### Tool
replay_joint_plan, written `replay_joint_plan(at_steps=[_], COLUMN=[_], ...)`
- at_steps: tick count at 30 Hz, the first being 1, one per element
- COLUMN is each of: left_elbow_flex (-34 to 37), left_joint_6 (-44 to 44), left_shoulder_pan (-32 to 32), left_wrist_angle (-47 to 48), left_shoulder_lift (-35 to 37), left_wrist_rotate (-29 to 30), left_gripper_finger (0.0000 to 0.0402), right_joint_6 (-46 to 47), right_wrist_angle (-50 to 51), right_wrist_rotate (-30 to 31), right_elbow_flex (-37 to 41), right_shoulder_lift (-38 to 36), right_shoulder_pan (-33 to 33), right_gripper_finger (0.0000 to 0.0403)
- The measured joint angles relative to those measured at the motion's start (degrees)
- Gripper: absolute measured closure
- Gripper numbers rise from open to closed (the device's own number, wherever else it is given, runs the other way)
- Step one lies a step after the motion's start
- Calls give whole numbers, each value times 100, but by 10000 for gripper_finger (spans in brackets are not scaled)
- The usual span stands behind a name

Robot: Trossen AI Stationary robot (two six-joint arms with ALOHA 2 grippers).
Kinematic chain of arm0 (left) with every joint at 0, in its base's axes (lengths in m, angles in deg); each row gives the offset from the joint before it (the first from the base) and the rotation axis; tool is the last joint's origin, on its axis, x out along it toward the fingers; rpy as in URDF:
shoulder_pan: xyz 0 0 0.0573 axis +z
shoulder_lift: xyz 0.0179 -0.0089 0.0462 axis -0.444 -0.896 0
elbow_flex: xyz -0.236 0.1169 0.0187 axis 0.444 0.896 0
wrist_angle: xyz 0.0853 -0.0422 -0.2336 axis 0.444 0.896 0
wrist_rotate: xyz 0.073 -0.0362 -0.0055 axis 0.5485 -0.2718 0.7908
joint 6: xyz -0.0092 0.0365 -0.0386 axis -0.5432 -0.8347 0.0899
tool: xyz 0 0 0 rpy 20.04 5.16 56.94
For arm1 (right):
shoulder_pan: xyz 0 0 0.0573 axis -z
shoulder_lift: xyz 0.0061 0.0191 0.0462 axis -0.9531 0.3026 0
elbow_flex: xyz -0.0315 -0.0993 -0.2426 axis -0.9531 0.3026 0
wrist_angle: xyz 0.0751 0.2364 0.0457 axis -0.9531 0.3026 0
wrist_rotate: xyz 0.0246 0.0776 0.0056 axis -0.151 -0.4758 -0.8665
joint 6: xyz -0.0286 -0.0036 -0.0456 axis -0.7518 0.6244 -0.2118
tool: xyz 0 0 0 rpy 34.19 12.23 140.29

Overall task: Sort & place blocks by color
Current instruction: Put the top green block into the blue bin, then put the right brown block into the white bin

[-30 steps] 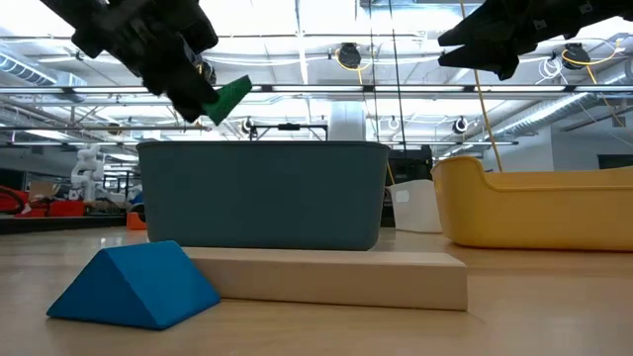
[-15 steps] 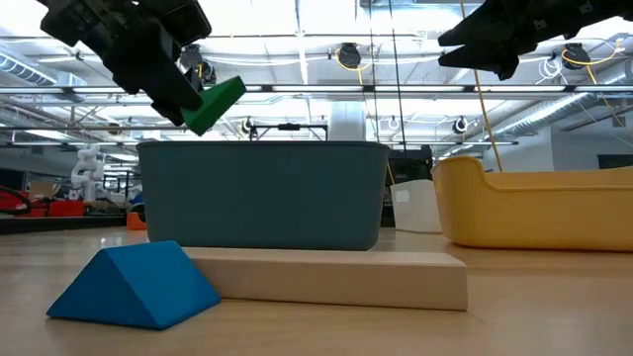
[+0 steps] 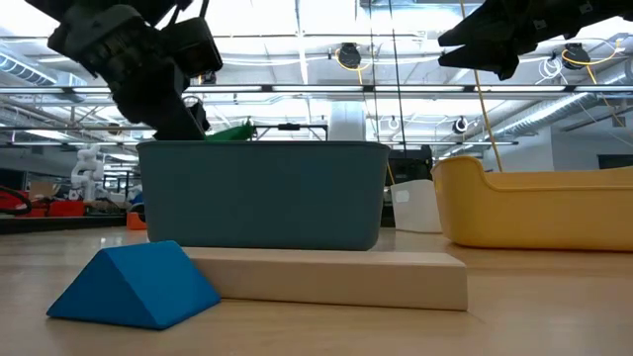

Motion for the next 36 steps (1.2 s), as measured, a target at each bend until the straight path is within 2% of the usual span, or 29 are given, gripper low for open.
replay_joint_plan(at_steps=[14,22,28,36], left_elbow_flex=[0,0,0,0], left_joint_6=[312,156,-163,-638], left_shoulder_pan=[-15,-105,-511,-1170], left_wrist_angle=[60,-394,-1091,-1414], left_shoulder_lift=[-41,-11,-4,-4], left_wrist_rotate=[391,402,353,403], left_gripper_finger=[178,83,9,28], right_joint_6=[-1,-1,-2,-1], right_wrist_angle=[-2,-2,-2,-2], right_wrist_rotate=[-1,-2,0,0], right_elbow_flex=[0,2,1,0], right_shoulder_lift=[-1,0,-2,0], right_shoulder_pan=[0,-1,1,0], right_gripper_finger=[188,188,188,188])
